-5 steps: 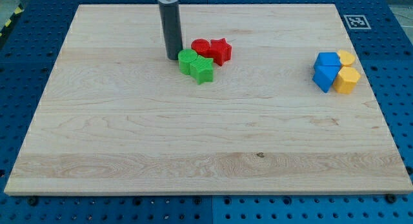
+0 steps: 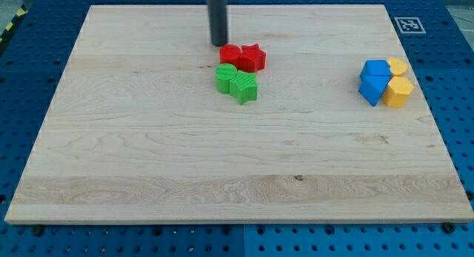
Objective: Place the red star on top of the green star
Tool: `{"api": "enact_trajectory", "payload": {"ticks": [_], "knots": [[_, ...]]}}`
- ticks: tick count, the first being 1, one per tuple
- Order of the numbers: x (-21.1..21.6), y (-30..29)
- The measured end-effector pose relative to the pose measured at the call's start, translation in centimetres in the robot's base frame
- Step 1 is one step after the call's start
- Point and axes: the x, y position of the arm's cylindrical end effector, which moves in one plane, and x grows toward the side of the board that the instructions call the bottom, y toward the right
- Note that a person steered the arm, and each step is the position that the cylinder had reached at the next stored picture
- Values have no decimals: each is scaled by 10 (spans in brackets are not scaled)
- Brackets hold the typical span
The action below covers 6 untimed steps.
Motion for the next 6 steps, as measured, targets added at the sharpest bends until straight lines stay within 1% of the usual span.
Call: {"api": "enact_trajectory", "payload": {"ticks": [1, 2, 3, 4, 5, 6], "knots": [[16, 15], [46, 3], [40, 6], [9, 16], [11, 46], [25, 60]]}}
